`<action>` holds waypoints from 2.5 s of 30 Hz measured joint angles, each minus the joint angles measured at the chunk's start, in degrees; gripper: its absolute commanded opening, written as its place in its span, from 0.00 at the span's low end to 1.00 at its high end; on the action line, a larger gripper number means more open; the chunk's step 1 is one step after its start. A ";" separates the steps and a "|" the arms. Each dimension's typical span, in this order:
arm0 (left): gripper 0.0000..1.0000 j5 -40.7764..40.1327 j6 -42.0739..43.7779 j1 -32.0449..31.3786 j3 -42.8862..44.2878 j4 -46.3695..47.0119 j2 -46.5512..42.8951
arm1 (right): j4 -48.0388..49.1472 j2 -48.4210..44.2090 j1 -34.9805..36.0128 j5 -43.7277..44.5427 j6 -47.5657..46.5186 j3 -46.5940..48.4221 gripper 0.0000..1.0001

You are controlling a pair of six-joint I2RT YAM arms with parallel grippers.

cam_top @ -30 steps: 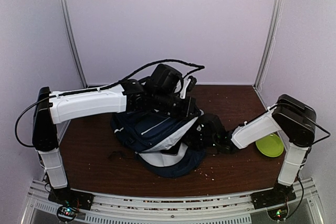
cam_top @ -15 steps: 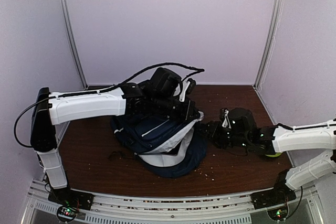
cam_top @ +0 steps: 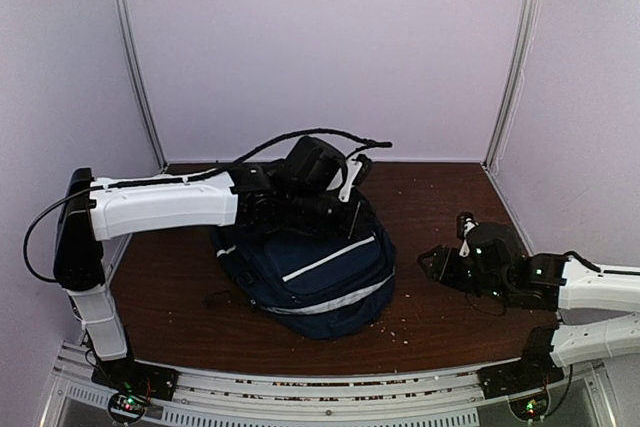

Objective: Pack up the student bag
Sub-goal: Place the personal item in the student bag, then adjust the student bag at the center of the board.

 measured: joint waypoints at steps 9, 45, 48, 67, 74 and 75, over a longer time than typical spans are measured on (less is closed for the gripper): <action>0.68 -10.99 7.98 -0.33 -17.20 -5.49 -17.66 | 6.97 5.16 1.51 -4.13 -1.09 -1.03 0.49; 0.97 -41.11 -4.11 -0.39 -52.19 -3.19 -59.63 | 17.07 23.78 7.56 -8.44 25.33 9.79 0.00; 0.97 -37.81 -1.05 -0.39 -51.76 -1.49 -56.63 | 16.57 21.24 6.64 -8.26 20.74 11.45 0.00; 0.86 -12.02 15.32 2.14 -33.75 2.91 -33.20 | 17.59 12.63 -4.94 -23.71 -5.14 11.41 0.00; 0.81 -5.97 22.23 2.16 -28.87 0.24 -23.39 | 19.08 10.47 -7.37 -26.58 -6.67 8.04 0.00; 0.81 -5.64 23.15 2.16 -28.35 -0.52 -22.29 | 19.30 10.43 -7.56 -26.86 -6.84 8.04 0.00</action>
